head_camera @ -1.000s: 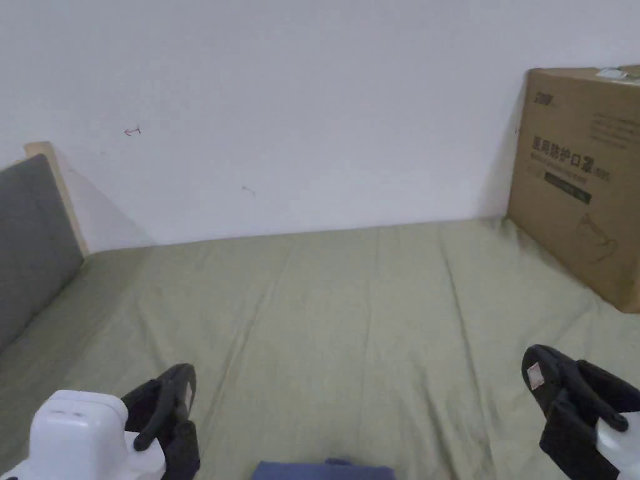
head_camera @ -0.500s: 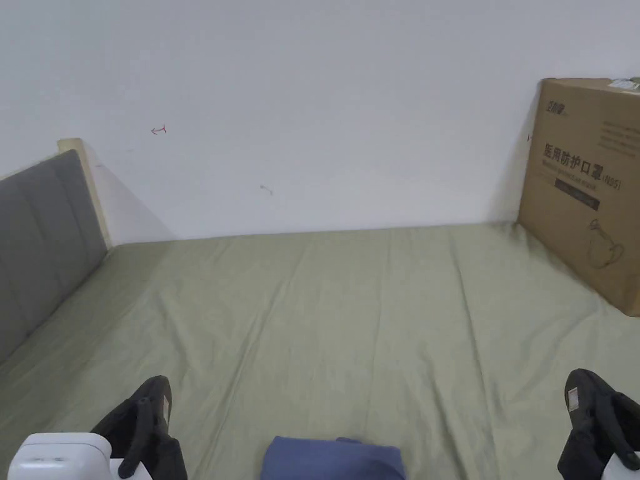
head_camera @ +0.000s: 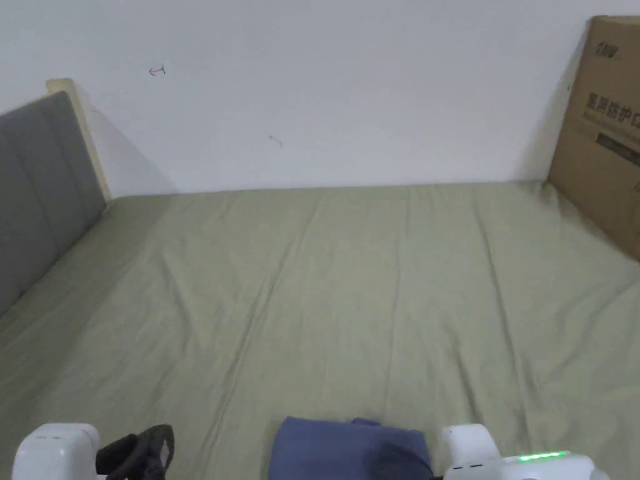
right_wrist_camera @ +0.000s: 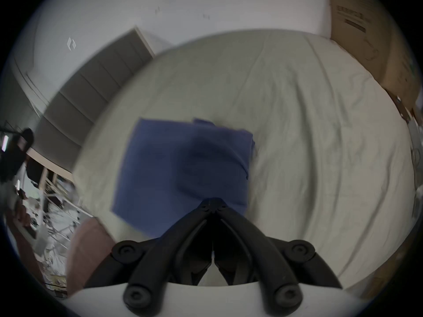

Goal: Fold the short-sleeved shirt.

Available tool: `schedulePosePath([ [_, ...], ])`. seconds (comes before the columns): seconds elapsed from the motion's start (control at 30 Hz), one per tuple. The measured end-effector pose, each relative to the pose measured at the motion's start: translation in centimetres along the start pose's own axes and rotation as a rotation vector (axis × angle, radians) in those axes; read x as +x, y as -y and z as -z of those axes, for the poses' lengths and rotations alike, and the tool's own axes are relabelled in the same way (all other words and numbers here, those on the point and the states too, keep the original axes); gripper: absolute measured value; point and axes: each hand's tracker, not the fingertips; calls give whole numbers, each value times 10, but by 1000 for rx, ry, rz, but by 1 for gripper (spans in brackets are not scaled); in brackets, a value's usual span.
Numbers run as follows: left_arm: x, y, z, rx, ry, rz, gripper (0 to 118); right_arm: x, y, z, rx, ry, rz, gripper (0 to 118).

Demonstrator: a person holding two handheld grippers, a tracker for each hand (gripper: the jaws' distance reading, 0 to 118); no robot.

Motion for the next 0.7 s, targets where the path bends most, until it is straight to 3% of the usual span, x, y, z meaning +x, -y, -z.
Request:
schedulePosePath([
  [0.1, -37, 30, 68, -176, 112, -192, 1, 4, -5, 36, -135, 9, 24, 0],
  [0.13, -51, 43, 92, -242, 138, -258, 4, 6, -6, 33, -84, -4, 29, 0],
  [0.17, -62, 56, 119, -288, 199, -317, 15, 7, -7, 32, -81, -10, 43, 0],
  [0.2, -71, 71, 145, -318, 277, -370, 32, 8, -9, 32, -98, -15, 65, 0],
  [0.23, -77, 86, 175, -373, 354, -413, 70, 10, -9, 31, -95, -20, 84, 0],
  [0.27, -78, 100, 199, -415, 416, -445, 100, 10, -7, 31, -89, -23, 95, 0],
  [0.3, -77, 118, 229, -468, 503, -485, 117, 11, -2, 27, -74, -27, 101, 0],
  [0.4, -67, 178, 290, -560, 658, -652, 116, 13, 7, 27, -25, -38, 109, 0],
  [0.47, -45, 224, 327, -695, 762, -776, 118, 16, 13, 26, 11, -64, 167, 0],
  [0.53, -17, 232, 361, -525, 944, -870, 118, 21, 17, 26, 31, -90, 236, 0],
  [0.6, -1, 255, 375, -565, 936, -959, 114, 26, 19, 27, 36, -113, 293, 0],
  [0.63, 2, 256, 379, -544, 924, -937, 98, 28, 20, 27, 39, -121, 316, 0],
  [0.67, 0, 250, 384, -527, 913, -873, 64, 29, 21, 27, 40, -123, 325, 0],
  [0.7, -9, 239, 383, -522, 834, -757, 23, 30, 21, 27, 41, -127, 332, 0],
])
